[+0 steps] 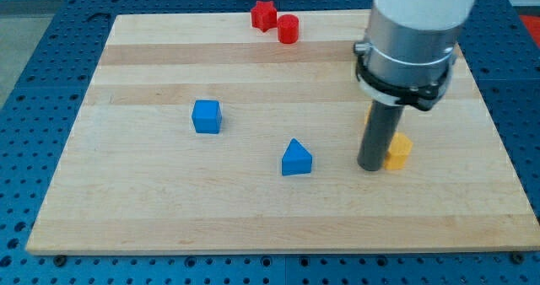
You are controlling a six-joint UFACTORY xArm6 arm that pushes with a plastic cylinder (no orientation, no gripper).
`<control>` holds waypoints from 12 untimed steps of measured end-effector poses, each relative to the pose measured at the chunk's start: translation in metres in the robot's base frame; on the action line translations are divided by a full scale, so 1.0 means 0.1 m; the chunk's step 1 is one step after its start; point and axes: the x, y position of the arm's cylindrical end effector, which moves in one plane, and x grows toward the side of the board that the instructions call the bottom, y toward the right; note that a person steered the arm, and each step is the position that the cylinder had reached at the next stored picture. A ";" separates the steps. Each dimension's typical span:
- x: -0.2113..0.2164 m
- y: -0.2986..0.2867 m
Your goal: Nudge the yellow heart right a bit
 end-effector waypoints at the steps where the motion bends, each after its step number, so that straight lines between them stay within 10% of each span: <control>1: -0.01 -0.01; 12: -0.56 -0.02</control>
